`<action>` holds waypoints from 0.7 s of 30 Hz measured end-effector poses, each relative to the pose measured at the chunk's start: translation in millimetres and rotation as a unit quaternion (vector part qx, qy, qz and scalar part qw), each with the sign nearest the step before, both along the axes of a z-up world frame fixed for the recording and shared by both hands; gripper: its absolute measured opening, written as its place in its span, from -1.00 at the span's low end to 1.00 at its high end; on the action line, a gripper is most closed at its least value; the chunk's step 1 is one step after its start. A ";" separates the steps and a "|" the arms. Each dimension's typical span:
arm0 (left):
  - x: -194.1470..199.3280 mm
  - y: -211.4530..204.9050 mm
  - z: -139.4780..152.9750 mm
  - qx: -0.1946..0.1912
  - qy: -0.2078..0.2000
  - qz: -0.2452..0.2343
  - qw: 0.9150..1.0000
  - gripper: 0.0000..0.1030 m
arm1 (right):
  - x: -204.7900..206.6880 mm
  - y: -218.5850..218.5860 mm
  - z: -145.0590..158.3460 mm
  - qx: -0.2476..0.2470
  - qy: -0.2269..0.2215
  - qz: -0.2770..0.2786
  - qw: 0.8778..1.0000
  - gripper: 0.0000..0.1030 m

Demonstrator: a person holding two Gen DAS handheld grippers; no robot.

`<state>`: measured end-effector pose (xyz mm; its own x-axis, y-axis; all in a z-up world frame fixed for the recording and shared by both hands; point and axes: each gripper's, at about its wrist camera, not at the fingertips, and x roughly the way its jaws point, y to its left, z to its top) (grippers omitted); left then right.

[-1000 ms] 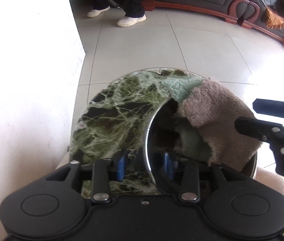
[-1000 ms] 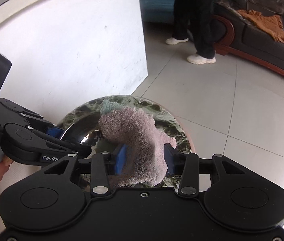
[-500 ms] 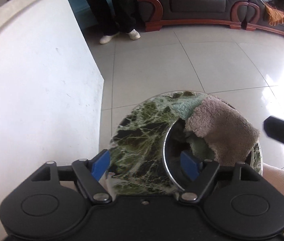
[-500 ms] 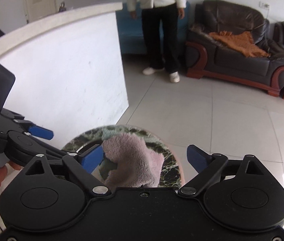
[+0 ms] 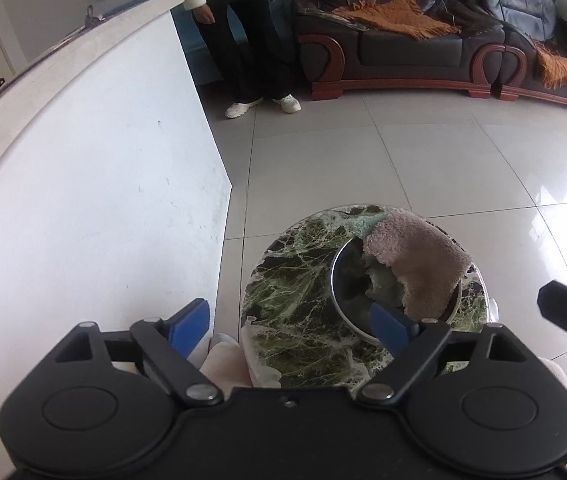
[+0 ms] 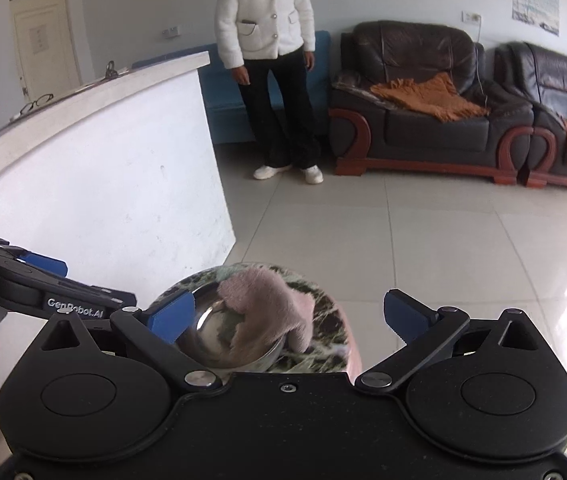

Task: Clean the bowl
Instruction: 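Open the left gripper and release the bowl rim, lifting away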

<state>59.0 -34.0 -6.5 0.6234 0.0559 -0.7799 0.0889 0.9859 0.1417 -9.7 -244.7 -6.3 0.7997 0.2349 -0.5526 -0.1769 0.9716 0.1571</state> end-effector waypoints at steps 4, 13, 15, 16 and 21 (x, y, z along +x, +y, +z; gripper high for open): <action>-14.3 0.7 3.4 -0.001 -0.001 0.003 1.000 0.73 | -14.7 10.0 -2.2 -0.014 0.005 -0.002 1.000 1.00; -32.7 8.8 -1.6 -0.015 0.013 0.037 0.999 0.73 | -26.7 19.5 -8.4 -0.040 0.039 0.005 0.998 1.00; -33.4 12.7 -3.5 -0.018 0.015 0.040 0.999 0.73 | -25.1 20.9 -7.2 -0.048 0.028 0.006 0.998 1.00; -32.4 14.0 -4.9 -0.018 0.018 0.041 0.999 0.73 | -24.3 21.7 -5.9 -0.054 0.022 0.007 0.998 1.00; -28.2 19.4 -8.1 -0.028 0.029 0.040 0.998 0.74 | -10.6 17.4 -5.2 -0.077 -0.011 0.012 0.997 1.00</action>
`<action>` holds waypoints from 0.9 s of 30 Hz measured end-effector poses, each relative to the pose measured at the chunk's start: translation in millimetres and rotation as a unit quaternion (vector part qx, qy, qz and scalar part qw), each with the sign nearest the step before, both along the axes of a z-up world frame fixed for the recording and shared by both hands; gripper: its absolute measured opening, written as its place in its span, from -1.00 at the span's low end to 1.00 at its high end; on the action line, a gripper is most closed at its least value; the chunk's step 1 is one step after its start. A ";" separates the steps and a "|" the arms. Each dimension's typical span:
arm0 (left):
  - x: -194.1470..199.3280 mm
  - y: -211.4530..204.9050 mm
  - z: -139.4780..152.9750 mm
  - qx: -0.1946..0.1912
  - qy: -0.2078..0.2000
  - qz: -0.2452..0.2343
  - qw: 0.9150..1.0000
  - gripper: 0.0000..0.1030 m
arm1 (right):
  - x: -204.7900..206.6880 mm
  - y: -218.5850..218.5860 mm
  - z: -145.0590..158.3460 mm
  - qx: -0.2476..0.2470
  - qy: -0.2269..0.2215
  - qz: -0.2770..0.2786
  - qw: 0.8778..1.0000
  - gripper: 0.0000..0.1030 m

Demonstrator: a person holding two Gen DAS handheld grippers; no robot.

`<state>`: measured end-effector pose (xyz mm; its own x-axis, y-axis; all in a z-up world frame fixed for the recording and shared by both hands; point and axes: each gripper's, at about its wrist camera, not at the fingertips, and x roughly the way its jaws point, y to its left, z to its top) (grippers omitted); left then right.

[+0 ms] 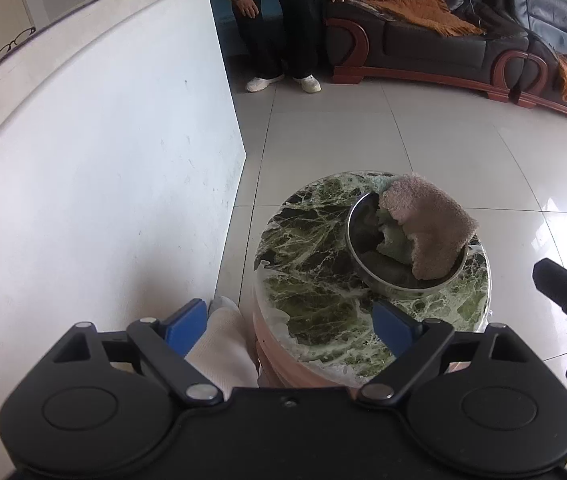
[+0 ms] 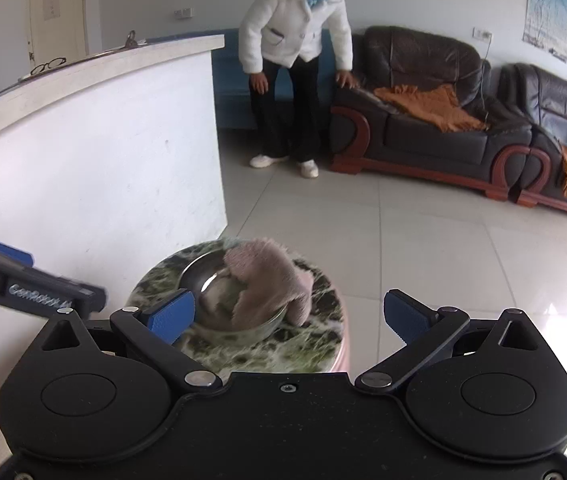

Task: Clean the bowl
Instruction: 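Open the left gripper and release the bowl rim, lifting away, then wipe the towel once more around the inner wall, right gripper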

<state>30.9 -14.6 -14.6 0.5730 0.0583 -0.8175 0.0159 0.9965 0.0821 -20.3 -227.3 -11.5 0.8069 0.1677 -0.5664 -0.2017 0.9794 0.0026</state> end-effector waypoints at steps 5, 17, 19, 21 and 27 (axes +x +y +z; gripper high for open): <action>12.6 0.8 -11.4 -0.003 0.014 -0.004 1.000 0.75 | 32.4 0.8 -6.8 -0.011 -0.004 0.044 0.999 1.00; 59.2 -4.6 -43.6 -0.019 0.047 -0.030 0.998 0.75 | 115.6 38.8 -50.0 -0.071 0.065 0.153 0.984 0.45; 67.9 -3.3 -48.0 -0.019 0.052 -0.032 0.998 0.75 | 126.0 39.4 -57.5 -0.075 0.079 0.159 0.981 0.26; 73.8 -2.7 -51.5 -0.022 0.057 -0.034 0.998 0.75 | 131.8 39.6 -62.6 -0.084 0.086 0.166 0.979 0.04; 82.9 -4.1 -60.3 -0.021 0.070 -0.038 0.997 0.75 | 137.8 41.9 -73.6 -0.112 0.100 0.191 0.970 -0.45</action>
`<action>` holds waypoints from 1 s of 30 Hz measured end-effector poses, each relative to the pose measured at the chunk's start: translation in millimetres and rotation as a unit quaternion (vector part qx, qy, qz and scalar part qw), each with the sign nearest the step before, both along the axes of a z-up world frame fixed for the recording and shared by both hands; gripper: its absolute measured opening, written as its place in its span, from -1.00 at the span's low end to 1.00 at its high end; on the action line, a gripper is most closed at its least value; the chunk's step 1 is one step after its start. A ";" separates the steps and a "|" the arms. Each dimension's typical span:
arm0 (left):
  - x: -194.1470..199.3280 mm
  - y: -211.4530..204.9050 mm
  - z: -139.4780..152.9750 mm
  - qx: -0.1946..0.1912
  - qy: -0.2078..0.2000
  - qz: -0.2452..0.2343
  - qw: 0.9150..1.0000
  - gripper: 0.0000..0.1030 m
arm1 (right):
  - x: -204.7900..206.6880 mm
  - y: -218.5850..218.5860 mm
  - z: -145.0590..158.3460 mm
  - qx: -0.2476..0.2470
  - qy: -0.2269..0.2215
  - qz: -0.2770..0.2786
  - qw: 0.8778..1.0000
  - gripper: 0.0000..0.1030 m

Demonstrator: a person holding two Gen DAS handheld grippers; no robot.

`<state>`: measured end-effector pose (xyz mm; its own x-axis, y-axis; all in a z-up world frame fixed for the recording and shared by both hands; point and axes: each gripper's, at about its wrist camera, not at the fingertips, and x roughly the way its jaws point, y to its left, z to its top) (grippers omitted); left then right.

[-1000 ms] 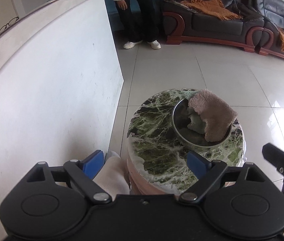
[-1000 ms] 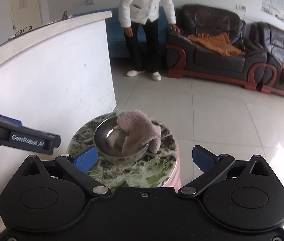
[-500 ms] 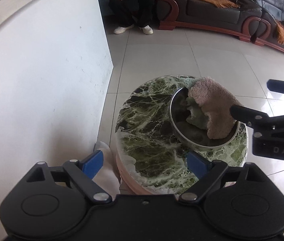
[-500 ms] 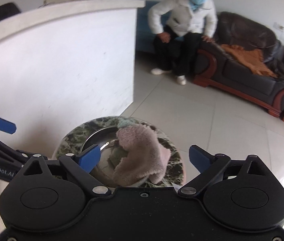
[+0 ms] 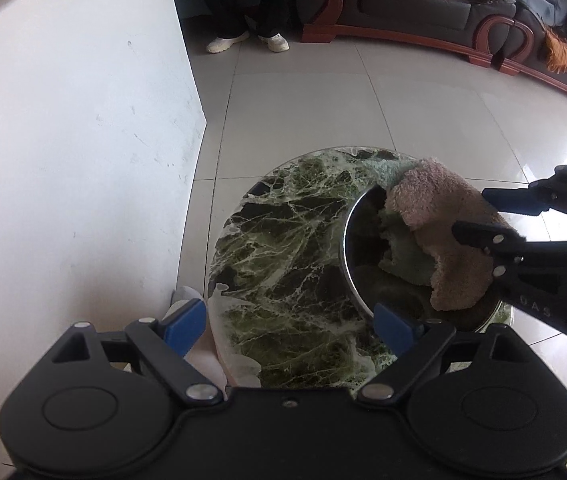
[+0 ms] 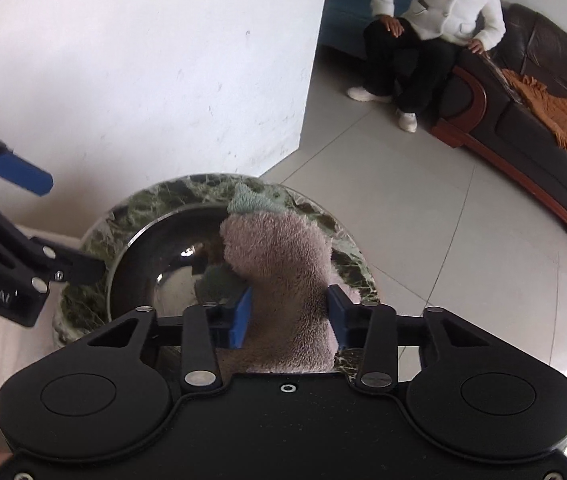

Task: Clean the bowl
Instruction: 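Wipe the towel once more around the inner wall, right gripper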

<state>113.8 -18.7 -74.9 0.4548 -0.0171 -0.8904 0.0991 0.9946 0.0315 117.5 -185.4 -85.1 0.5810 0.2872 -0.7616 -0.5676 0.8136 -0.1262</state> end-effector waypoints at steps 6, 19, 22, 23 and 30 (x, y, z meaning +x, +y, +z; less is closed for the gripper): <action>1.4 -3.0 -1.7 0.002 0.002 -0.001 1.000 0.75 | 6.3 -15.3 7.2 0.029 0.008 -0.021 0.999 -0.81; 0.9 -2.5 -1.9 0.004 0.002 -0.007 1.000 0.76 | 7.6 -7.6 1.9 -0.002 0.009 -0.007 1.000 -0.57; 2.8 1.9 -2.3 0.001 0.001 -0.001 1.000 0.76 | 11.2 -9.6 -1.1 0.007 0.022 -0.016 1.000 -0.66; 3.3 3.2 -2.7 0.001 0.002 0.001 1.000 0.76 | 12.4 -10.6 -1.4 0.017 0.029 -0.020 0.999 -0.66; 1.9 10.6 -4.3 0.006 0.008 0.010 1.000 0.76 | 13.6 -6.1 -0.7 0.054 0.044 -0.029 0.997 -0.66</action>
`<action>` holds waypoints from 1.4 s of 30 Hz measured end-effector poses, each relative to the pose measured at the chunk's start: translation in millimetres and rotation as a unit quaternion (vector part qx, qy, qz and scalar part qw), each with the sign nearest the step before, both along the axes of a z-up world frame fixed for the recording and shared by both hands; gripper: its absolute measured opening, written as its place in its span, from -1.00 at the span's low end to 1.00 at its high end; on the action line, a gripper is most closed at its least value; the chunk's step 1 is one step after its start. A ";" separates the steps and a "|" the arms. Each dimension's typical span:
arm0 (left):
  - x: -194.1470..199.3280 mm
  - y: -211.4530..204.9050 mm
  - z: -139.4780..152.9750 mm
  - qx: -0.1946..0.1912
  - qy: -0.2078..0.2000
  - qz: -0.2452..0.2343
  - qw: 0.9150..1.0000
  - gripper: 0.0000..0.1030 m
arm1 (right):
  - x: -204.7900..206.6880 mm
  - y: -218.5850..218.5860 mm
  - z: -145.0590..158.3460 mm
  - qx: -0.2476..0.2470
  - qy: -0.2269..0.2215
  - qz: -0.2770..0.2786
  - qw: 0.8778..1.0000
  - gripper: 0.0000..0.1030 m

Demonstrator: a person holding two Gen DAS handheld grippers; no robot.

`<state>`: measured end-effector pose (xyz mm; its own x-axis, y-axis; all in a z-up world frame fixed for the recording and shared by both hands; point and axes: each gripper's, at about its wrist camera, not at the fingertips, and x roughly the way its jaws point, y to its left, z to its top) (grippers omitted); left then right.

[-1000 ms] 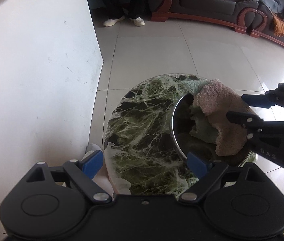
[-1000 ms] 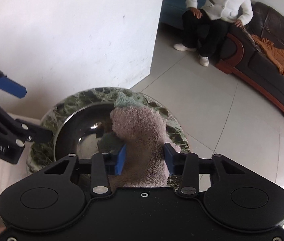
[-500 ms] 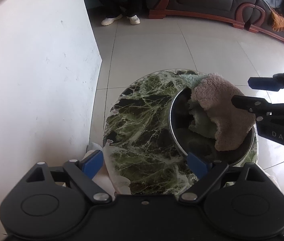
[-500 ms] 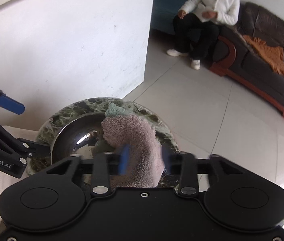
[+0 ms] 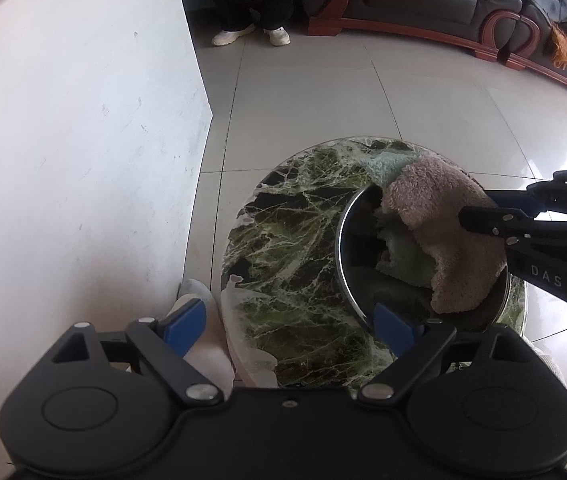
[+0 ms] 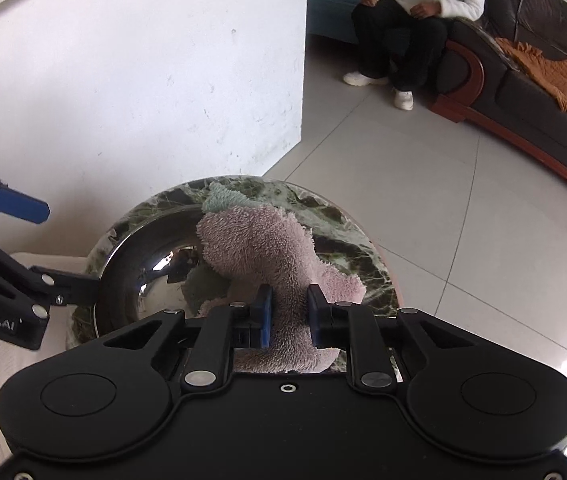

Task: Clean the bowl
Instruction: 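Wipe the towel once more around the inner wall, right gripper, then lift the pink towel out of the bowl with the right gripper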

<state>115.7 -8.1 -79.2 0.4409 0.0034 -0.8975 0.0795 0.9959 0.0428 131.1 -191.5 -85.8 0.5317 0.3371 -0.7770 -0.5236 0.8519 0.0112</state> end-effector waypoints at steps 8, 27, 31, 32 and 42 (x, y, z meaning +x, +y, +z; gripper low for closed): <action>-3.2 6.2 6.0 0.003 -0.005 0.009 1.000 0.77 | -8.9 7.9 9.5 0.006 -0.016 0.012 1.000 -0.77; -7.4 3.9 8.7 -0.007 -0.013 0.005 1.000 0.77 | -0.6 -28.0 37.8 -0.020 -0.094 -0.053 0.994 -0.77; -4.5 1.8 4.0 -0.006 -0.007 -0.001 1.000 0.77 | -0.2 -27.6 -1.0 -0.032 -0.049 -0.055 0.997 -0.77; -4.0 1.0 3.3 -0.005 -0.006 -0.002 1.000 0.77 | 0.2 -28.1 -11.1 -0.031 -0.033 -0.056 0.997 -0.77; -0.8 -9.2 1.1 0.002 -0.004 -0.005 1.000 0.77 | -5.3 -34.3 -17.0 0.024 0.020 -0.048 0.998 -0.38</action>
